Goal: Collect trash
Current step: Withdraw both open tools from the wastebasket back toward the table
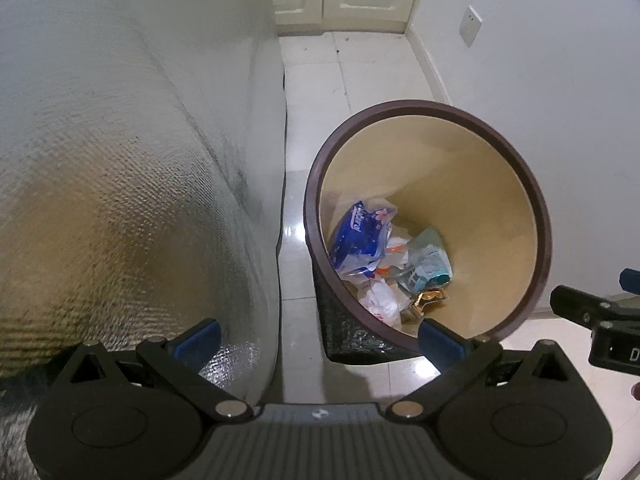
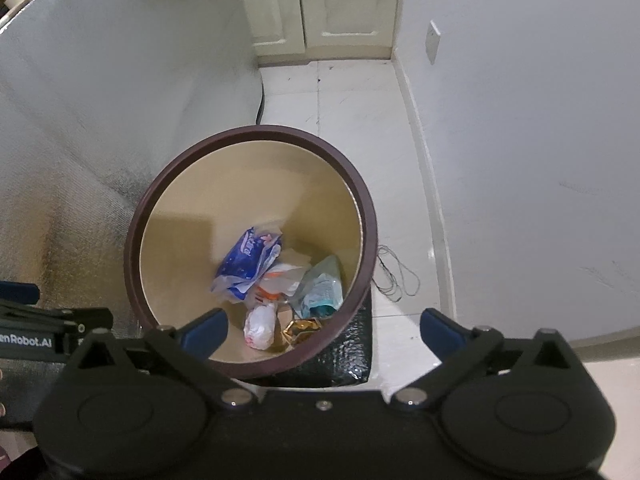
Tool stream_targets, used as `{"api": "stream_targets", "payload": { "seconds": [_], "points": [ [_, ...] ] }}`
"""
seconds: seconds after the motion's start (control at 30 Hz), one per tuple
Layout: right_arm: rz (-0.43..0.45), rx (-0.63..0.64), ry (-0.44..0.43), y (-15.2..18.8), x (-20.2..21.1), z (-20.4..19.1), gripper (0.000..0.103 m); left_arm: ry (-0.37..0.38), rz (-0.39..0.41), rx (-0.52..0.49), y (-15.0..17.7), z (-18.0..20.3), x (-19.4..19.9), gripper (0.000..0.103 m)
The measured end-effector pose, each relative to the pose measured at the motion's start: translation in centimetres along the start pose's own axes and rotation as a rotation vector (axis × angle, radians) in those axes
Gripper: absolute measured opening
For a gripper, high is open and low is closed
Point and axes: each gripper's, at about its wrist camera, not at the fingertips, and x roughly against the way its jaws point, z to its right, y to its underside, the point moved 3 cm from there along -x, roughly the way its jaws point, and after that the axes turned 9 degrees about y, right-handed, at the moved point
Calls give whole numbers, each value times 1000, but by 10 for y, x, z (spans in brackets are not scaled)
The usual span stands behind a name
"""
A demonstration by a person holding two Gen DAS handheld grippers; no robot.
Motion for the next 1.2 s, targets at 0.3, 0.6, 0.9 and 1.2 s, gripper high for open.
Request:
{"api": "stream_targets", "payload": {
  "seconds": [0.3,0.6,0.9,1.2],
  "points": [
    [59,-36,26,22,28,15,103,20,70,-28,22,3,33,103],
    [145,-93,23,48,64,33,103,54,165,-76,45,15,71,103],
    [293,-153,18,72,118,50,103,125,304,-124,66,21,123,103],
    [475,-181,-16,82,175,50,103,187,471,-215,87,31,187,103]
  ]
}}
